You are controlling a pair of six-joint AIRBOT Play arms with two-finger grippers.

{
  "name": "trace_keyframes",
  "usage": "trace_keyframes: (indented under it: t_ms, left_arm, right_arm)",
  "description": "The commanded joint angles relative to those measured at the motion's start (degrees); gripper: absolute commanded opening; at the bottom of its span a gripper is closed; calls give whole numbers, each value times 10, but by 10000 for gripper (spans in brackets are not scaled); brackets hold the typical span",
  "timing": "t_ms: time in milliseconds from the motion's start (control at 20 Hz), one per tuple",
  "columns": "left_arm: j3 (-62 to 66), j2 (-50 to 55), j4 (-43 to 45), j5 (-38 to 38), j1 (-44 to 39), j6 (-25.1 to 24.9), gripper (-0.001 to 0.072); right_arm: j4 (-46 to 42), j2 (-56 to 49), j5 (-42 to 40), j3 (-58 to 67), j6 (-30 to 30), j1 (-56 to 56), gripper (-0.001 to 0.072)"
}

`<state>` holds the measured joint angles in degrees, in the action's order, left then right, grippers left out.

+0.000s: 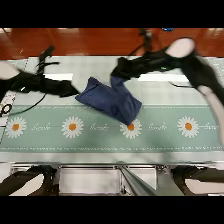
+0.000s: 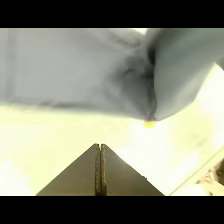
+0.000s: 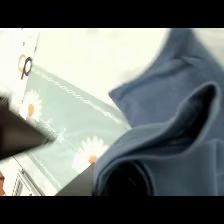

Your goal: Fold the shirts.

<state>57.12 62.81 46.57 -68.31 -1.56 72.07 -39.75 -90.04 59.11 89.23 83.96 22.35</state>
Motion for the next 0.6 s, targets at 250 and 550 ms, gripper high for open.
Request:
trace_keyframes:
  t_ms: [250, 550]
  left_arm:
    - [-157, -117, 6, 21, 70, -16, 18]
    - [-163, -102, 3, 64, 63, -16, 19]
  right_arm:
    - [71, -237, -29, 183, 19, 50, 30]
    - [128, -260, -115, 183, 8, 71, 380]
